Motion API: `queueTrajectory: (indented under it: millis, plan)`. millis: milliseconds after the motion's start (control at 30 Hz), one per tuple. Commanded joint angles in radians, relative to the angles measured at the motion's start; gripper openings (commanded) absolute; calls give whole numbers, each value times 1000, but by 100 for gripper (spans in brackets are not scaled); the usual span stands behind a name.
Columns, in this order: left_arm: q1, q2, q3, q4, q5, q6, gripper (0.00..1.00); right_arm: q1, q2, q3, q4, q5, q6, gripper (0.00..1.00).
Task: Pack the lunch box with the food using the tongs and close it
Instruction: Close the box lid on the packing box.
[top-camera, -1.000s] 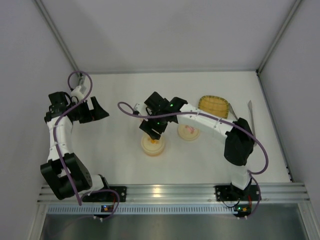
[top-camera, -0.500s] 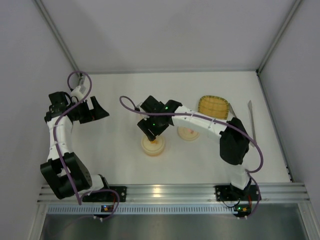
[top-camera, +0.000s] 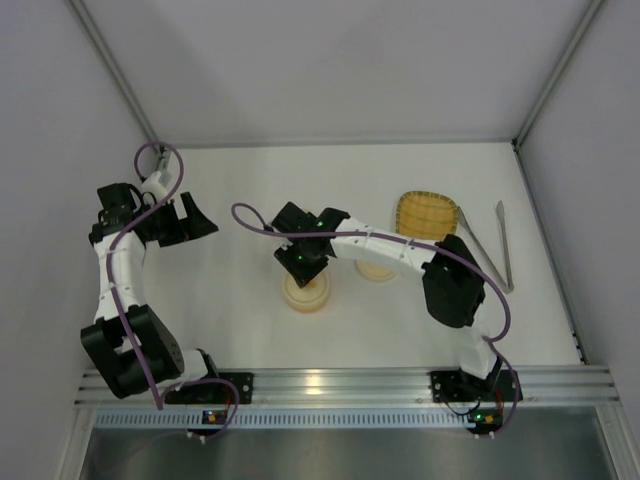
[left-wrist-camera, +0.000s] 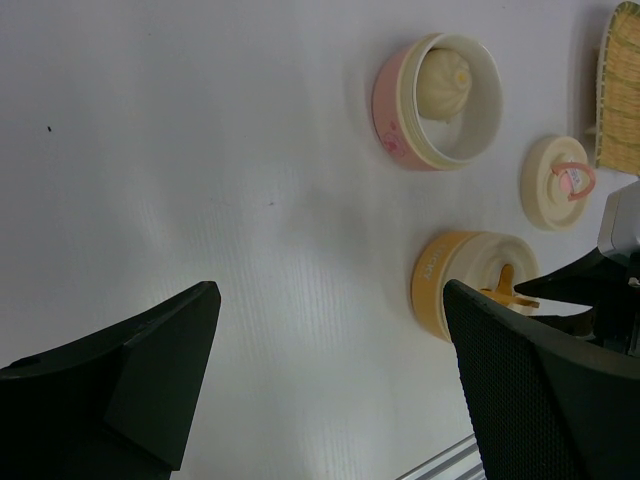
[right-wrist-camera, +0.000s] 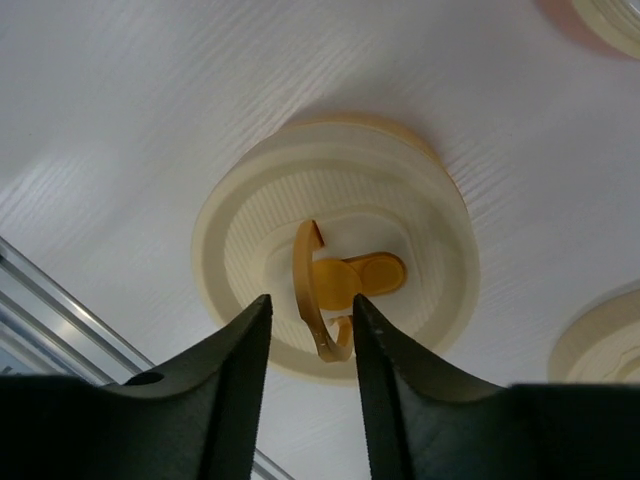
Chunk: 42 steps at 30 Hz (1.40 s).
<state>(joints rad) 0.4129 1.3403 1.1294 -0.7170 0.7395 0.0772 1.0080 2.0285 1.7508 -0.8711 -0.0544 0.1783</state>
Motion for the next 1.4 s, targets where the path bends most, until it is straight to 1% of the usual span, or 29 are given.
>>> queueTrajectory:
  millis: [0,133,167,267,300,333,367,467,533,567,600,633,700,867,933,1033,1133,1167,1233,1267,1300,1333,1367]
  plan:
    - [7,-4,-10,37,5,7,98,12,13,65,-23,-13,27,34]
    - [7,-6,-14,40,4,6,98,12,15,69,-28,-28,39,28]
    - [7,-6,-14,42,3,4,98,12,13,67,-31,-32,44,22]
    - [7,-4,-14,44,3,3,98,12,10,64,-34,-51,55,12]
    - [7,-4,-16,44,3,1,98,12,7,64,-35,-55,59,5]
    - [7,-4,-16,45,3,-1,98,12,6,61,-37,-56,62,2]
    - [7,-3,-14,45,3,-1,98,11,3,61,-35,-58,66,0]
    - [7,0,-16,45,3,-2,98,11,-8,53,-39,-73,76,0]
    - [7,-1,-17,45,1,-2,98,11,-16,47,-35,-87,78,21]
    - [7,0,-17,45,1,-2,98,11,-19,44,-35,-90,76,40]
    - [7,2,-17,45,0,-2,98,11,-22,42,-34,-93,73,51]
    - [7,0,-17,44,0,-1,98,11,-25,42,-34,-94,70,59]
    - [7,-1,-20,44,1,-2,99,9,-42,42,-28,-97,43,70]
    - [7,-1,-20,44,17,9,98,-11,-97,44,0,-114,-40,74]
    - [7,-4,-20,41,20,9,98,-22,-126,41,12,-125,-78,73]
    - [7,-10,-19,34,20,18,98,-43,-163,27,32,-174,-114,70]
    - [7,-18,-22,31,21,26,98,-60,-182,16,41,-217,-143,59]
    - [7,-21,-23,31,21,24,98,-63,-185,0,46,-226,-151,51]
    - [7,-21,-22,30,20,26,98,-74,-203,-25,75,-243,-166,38]
    - [7,-24,-20,30,21,24,98,-77,-206,-46,86,-243,-169,25]
    - [7,-26,-20,30,21,22,98,-81,-206,-54,96,-234,-171,17]
    - [7,-26,-20,30,20,24,98,-85,-194,-54,92,-193,-169,10]
    - [6,-27,-20,31,18,22,98,-85,-183,-50,84,-164,-168,0]
